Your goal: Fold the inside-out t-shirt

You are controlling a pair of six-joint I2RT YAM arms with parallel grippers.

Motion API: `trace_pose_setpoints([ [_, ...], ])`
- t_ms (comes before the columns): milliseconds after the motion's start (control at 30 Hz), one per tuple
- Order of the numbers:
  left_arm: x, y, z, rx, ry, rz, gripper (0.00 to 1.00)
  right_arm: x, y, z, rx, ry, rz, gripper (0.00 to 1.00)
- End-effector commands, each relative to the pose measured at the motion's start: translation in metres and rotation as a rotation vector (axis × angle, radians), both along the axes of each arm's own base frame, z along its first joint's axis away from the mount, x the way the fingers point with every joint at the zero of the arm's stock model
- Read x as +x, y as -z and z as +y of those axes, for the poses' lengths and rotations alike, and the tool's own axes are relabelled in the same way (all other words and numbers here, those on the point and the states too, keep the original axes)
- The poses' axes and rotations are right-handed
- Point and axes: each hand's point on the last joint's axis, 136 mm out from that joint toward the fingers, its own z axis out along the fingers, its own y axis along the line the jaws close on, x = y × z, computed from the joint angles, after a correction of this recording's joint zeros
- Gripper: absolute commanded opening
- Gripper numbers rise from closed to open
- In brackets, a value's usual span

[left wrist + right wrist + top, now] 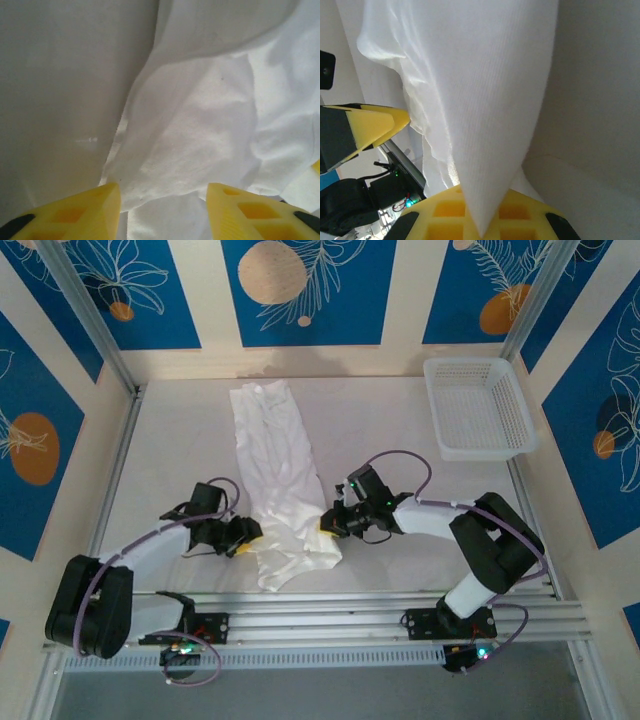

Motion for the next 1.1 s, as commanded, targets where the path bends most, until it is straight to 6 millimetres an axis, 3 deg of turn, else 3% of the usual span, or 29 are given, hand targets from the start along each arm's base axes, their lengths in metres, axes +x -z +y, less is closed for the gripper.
trace_pose_setpoints([
  [0,0.0,0.004,-0.005,-0.005,0.006,0.016,0.39,-0.005,0.003,0.001,0.01,-0.004,0.029,0.0],
  [133,0.002,0.007,-0.01,-0.009,0.01,0.013,0.39,-0.007,0.005,0.0,0.004,-0.004,0.034,0.0],
  [267,0.0,0.007,-0.011,0.029,0.037,0.016,0.54,-0.007,0.006,-0.001,-0.001,-0.005,0.034,0.0],
  [400,-0.004,0.01,0.009,0.302,0.136,-0.026,0.56,-0.008,0.008,0.0,-0.005,-0.005,0.036,0.0],
  [567,-0.005,0.026,-0.01,0.249,0.15,-0.011,0.54,-0.009,0.01,0.002,-0.007,-0.008,0.049,0.0],
  [700,0.004,0.026,-0.028,0.186,0.126,-0.044,0.47,-0.01,0.011,0.001,-0.014,-0.006,0.053,0.0],
  [867,0.017,0.018,-0.04,0.104,0.052,-0.081,0.27,-0.011,0.012,0.002,-0.017,-0.007,0.058,0.0],
  [933,0.02,0.016,-0.041,0.091,0.031,-0.092,0.14,-0.01,0.012,0.001,-0.021,0.0,0.06,0.0],
  [1067,0.016,0.012,-0.031,0.134,0.022,-0.093,0.0,-0.011,0.015,-0.002,-0.035,0.022,0.072,0.0],
])
